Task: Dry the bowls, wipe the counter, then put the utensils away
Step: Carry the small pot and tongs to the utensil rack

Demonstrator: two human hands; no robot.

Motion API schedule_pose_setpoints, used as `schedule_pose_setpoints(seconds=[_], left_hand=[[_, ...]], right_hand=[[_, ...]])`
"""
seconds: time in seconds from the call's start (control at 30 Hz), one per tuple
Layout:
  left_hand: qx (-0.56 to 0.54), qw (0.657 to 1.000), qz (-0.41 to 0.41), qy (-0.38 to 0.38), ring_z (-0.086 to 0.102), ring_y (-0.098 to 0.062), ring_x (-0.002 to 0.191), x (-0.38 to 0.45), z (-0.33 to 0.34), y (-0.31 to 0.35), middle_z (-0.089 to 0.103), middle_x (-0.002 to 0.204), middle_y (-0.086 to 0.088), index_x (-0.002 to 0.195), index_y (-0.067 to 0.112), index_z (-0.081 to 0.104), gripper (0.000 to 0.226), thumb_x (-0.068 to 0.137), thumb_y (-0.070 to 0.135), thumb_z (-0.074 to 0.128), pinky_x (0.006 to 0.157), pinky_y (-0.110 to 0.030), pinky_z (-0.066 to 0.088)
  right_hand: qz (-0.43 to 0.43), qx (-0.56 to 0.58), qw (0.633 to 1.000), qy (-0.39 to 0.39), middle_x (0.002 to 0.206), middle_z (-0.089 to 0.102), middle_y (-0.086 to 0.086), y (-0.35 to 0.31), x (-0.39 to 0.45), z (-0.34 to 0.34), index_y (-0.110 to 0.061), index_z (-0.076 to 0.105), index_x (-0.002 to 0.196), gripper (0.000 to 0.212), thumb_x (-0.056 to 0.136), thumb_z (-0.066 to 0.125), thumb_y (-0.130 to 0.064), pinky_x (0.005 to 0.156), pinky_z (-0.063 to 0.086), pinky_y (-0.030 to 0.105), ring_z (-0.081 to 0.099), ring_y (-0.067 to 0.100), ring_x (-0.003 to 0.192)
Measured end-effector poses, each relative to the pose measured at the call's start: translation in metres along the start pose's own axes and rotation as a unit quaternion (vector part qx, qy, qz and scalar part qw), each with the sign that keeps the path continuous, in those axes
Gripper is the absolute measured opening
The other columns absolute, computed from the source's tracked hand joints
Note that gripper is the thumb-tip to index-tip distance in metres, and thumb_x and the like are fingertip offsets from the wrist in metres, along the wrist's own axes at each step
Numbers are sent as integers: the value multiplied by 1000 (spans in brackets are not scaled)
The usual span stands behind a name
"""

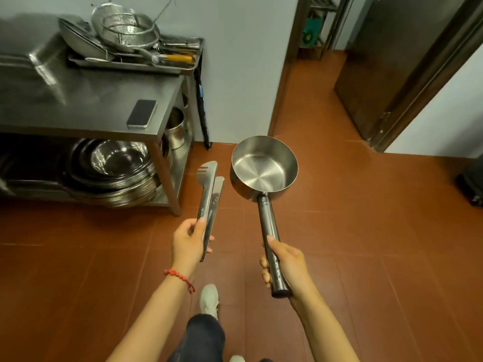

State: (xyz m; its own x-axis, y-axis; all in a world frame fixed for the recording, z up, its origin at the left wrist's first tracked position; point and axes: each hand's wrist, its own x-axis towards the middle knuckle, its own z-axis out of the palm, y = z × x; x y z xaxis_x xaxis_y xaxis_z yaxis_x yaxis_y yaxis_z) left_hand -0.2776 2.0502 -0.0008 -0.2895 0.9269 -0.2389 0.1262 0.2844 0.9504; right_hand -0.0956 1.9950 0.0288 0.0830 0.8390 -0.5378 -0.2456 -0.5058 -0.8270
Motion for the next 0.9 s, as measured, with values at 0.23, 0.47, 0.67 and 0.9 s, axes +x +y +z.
schedule_pose_setpoints(seconds=[0.23, 0.47, 0.67, 0.9], left_hand=[[-18, 999, 12, 24, 53, -5, 34, 157, 28, 51, 64, 63, -10, 77, 18, 57, 18, 92, 23, 50, 34, -14, 43], [-15, 999, 13, 42, 54, -5, 36, 305, 46, 114, 65, 66, -7, 76, 27, 55, 17, 92, 28, 49, 39, -21, 46], [-30, 996, -2, 86, 54, -5, 35, 412, 80, 149, 66, 67, -8, 78, 28, 56, 16, 92, 30, 48, 31, -16, 39], [-69, 983, -1, 171, 53, -5, 35, 527, 127, 195, 64, 64, -8, 83, 19, 58, 15, 93, 25, 48, 33, -13, 40]], right_hand=[[-10, -3, 1000, -13, 48, 55, 7, -83, 148, 45, -7, 47, 80, 25, 89, 57, -28, 32, 39, 21, 46, 18, 31], [-22, -28, 998, -50, 51, 55, 6, -176, 273, 90, -9, 48, 75, 29, 88, 57, -32, 35, 40, 22, 47, 19, 34], [-27, -57, 995, -81, 51, 56, 7, -246, 384, 105, -8, 49, 75, 28, 88, 57, -32, 34, 41, 23, 47, 19, 33], [-33, -102, 985, -138, 52, 57, 7, -339, 519, 117, -8, 52, 74, 29, 89, 56, -32, 35, 42, 24, 48, 19, 35]])
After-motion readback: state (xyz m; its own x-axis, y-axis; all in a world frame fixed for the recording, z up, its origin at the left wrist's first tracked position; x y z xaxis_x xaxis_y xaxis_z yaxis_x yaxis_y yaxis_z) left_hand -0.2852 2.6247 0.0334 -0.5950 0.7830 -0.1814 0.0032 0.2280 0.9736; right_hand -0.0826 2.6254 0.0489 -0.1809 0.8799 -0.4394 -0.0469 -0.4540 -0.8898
